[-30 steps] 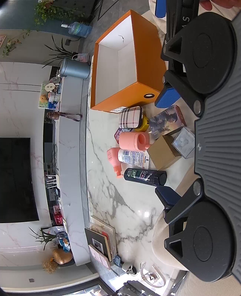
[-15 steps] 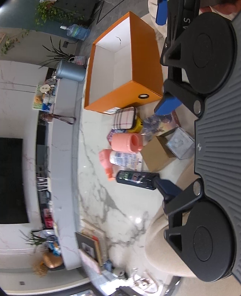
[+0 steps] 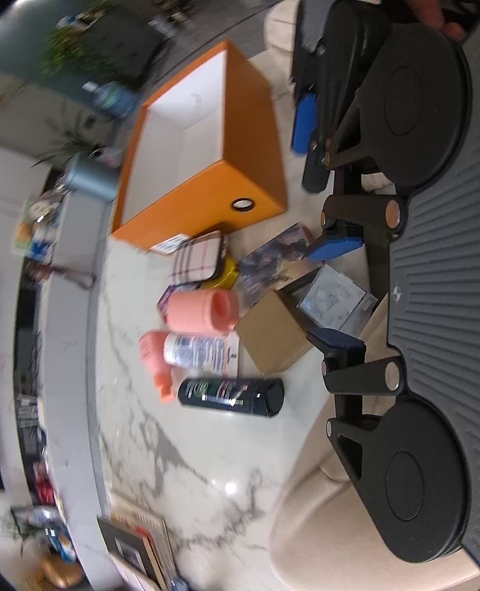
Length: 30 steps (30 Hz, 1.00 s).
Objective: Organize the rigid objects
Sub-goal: 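Grasp the brown cardboard cube with the left tool while the right grasps the picture card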
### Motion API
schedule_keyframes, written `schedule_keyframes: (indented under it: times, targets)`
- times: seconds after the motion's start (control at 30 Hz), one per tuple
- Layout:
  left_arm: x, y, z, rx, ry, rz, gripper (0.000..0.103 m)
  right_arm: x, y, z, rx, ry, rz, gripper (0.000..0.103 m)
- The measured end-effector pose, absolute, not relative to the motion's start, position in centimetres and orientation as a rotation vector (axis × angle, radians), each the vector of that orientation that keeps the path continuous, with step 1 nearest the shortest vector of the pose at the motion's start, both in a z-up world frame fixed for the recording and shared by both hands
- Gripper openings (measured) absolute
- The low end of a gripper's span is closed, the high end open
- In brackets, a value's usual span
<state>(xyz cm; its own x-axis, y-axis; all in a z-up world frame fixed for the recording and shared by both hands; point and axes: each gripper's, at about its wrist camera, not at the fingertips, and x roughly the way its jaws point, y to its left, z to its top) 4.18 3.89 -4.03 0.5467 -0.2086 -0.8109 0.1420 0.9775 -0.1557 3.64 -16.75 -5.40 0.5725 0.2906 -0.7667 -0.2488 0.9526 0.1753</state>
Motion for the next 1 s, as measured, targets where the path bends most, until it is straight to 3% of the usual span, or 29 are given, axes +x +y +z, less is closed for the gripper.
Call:
schedule_keyframes:
  times: [0.1,0.17,0.27,0.43,0.77,1.0]
  targets:
    - [5.5,4.0,-4.6,-0.044,0.991,-0.21,0.054,4.8,-16.3,-6.3,0.058,0.944,0.351,0.045]
    - [6.5,4.2,-4.9,-0.014,1.0,-0.213,0.066,5.6,-15.9,-6.7,0.069,0.963,0.378,0.045]
    - [7.9,4.3,-5.2,0.06,1.014,-0.258,0.074,7.0,-15.1,-7.3,0.068,0.985,0.416,0.045]
    - [10.5,4.4,-6.5,0.197,1.063,-0.327,0.083,9.4,-13.9,-8.8,0.065,1.043,0.418,0.05]
    - [14.7,3.5,-9.2,0.375,1.153,-0.514,0.087,12.5,-13.5,-10.6,0.06,1.131,0.404,0.055]
    - [16.1,3.3,-10.6,0.358,1.216,-0.564,0.087,13.3,-13.6,-11.2,0.042,1.153,0.392,0.055]
